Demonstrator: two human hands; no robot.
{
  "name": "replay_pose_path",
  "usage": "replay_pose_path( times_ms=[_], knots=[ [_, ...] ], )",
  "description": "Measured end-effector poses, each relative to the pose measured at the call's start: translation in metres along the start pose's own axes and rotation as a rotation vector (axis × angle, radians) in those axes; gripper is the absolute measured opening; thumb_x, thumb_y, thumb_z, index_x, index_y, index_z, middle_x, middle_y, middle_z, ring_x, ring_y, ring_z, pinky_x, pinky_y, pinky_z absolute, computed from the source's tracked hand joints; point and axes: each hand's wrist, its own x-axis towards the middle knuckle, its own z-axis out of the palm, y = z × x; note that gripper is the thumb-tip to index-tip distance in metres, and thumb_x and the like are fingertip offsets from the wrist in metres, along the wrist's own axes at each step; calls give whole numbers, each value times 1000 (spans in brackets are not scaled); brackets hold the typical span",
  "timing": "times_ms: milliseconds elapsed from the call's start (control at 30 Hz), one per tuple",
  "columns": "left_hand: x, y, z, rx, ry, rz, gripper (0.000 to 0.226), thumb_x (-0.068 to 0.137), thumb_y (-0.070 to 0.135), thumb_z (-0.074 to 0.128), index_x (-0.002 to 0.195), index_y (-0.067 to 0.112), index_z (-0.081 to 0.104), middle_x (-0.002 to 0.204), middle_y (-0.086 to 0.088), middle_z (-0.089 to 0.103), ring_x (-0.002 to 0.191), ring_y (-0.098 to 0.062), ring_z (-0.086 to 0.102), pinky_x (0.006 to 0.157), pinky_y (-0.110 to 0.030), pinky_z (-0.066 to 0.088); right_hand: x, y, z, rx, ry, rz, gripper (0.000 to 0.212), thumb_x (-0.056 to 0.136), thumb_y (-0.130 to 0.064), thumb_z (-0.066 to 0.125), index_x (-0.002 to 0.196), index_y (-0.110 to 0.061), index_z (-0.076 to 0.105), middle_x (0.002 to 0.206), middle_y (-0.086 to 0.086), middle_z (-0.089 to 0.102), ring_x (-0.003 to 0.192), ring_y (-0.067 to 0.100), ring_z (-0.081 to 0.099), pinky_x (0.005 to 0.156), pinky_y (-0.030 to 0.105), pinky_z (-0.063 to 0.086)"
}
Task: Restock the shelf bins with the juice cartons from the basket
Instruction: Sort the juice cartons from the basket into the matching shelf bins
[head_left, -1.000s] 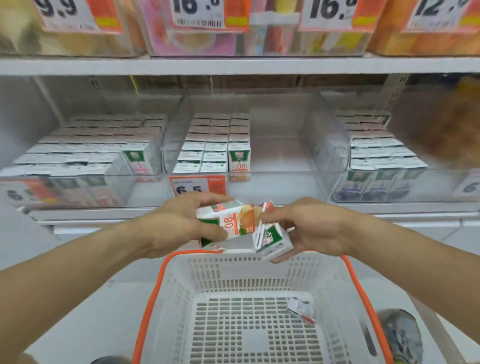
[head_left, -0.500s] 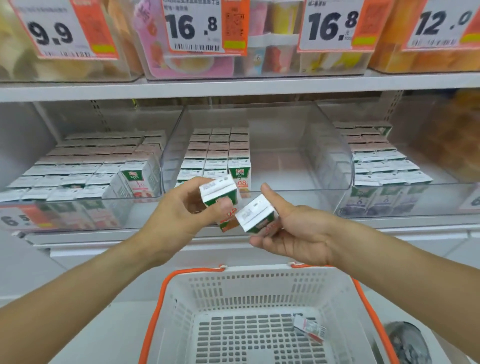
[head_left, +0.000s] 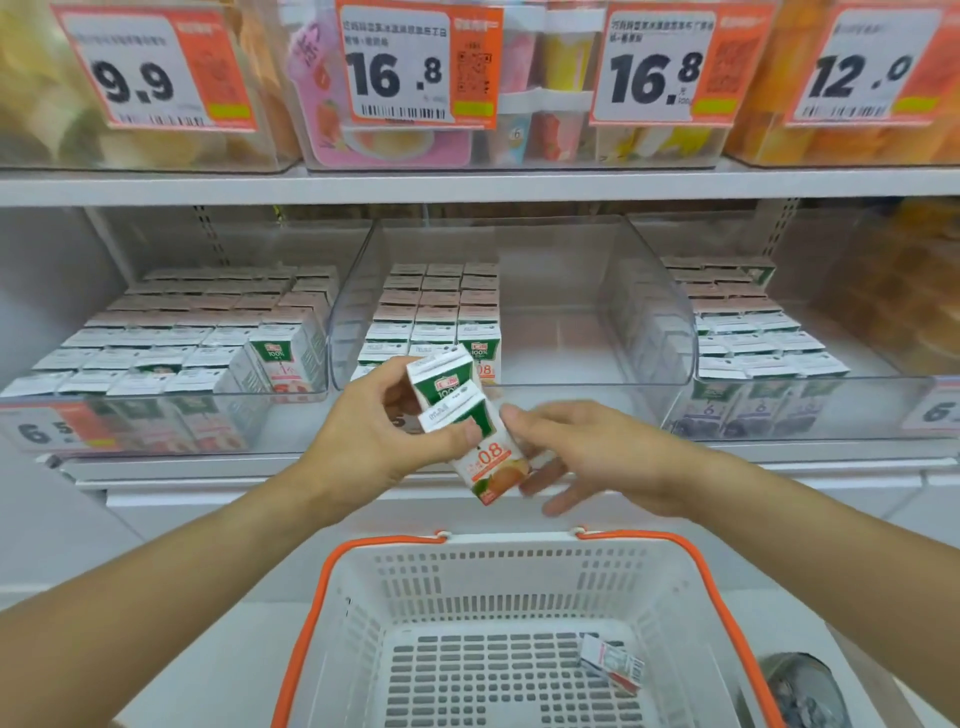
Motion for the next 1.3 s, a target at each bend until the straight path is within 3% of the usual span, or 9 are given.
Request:
replay_pose_path(
  times_ms=[167, 333, 467, 600, 700, 833, 933, 1100, 1300],
  knots=[
    [0, -1, 6, -174, 17, -74, 74, 53, 38, 87, 120, 21, 61, 105, -6, 76, 100, -33, 70, 92, -49, 56, -10, -2, -9, -115, 83, -299, 59, 71, -23, 88, 123, -24, 59, 104, 3, 72, 79, 23, 72, 86, 51, 58],
    [-2, 8, 23, -246, 8, -107, 60, 69, 40, 86, 121, 21, 62, 105, -6, 76, 100, -28, 71, 86, -39, 59, -8, 0, 1, -27, 240, -348, 68, 69, -25, 90, 124, -29, 51, 85, 5, 71, 72, 30, 75, 77, 49, 61],
    [-2, 8, 20, -164, -35, -68, 80, 58, 48, 84, 130, 26, 56, 113, -3, 72, 102, -15, 69, 81, -22, 55, -11, -2, 2, 201, 244, -343, 62, 79, -9, 81, 129, -23, 48, 83, 13, 64, 73, 37, 73, 67, 40, 63],
    [-2, 8, 15, -136, -98, -61, 84, 56, 47, 85, 132, 27, 54, 119, 0, 69, 110, -13, 65, 91, -26, 52, -10, 0, 6, 288, 234, -365, 56, 84, -5, 75, 129, -22, 48, 85, 14, 61, 69, 30, 72, 66, 36, 61],
    [-4, 10, 15, -124, -147, -67, 77, 55, 42, 86, 125, 26, 59, 119, 4, 70, 111, -10, 65, 95, -25, 51, -8, -1, 7, 324, 225, -355, 53, 86, -10, 74, 130, -23, 49, 88, 16, 63, 74, 38, 74, 73, 45, 62],
    [-3, 11, 15, -210, -113, -73, 61, 55, 24, 87, 113, 16, 68, 103, -1, 76, 94, -10, 68, 79, -19, 54, -5, -6, -8, 192, 205, -327, 37, 89, -14, 71, 124, -17, 59, 100, 16, 64, 91, 27, 70, 79, 49, 61],
    [-2, 9, 13, -286, -130, -98, 67, 49, 27, 86, 113, 16, 69, 104, -6, 75, 95, -15, 68, 74, -24, 55, -3, -7, -20, 248, 115, -311, 28, 89, -17, 71, 116, -12, 66, 118, 16, 65, 106, 31, 68, 81, 49, 61],
    [-6, 16, 10, -79, -148, 41, 77, 53, 21, 88, 124, 21, 60, 109, 2, 71, 100, -12, 67, 84, -25, 56, -1, 1, -34, 313, -109, -433, 46, 73, 3, 78, 111, -11, 57, 126, 12, 61, 99, 43, 69, 79, 54, 59],
    [-7, 24, 6, 70, -174, 160, 77, 61, 15, 87, 131, 27, 56, 113, 3, 67, 103, -11, 64, 85, -20, 51, 0, 1, -40, 217, -59, -490, 75, 65, 0, 86, 130, -21, 54, 127, 15, 59, 107, 43, 66, 77, 52, 59]
  ],
)
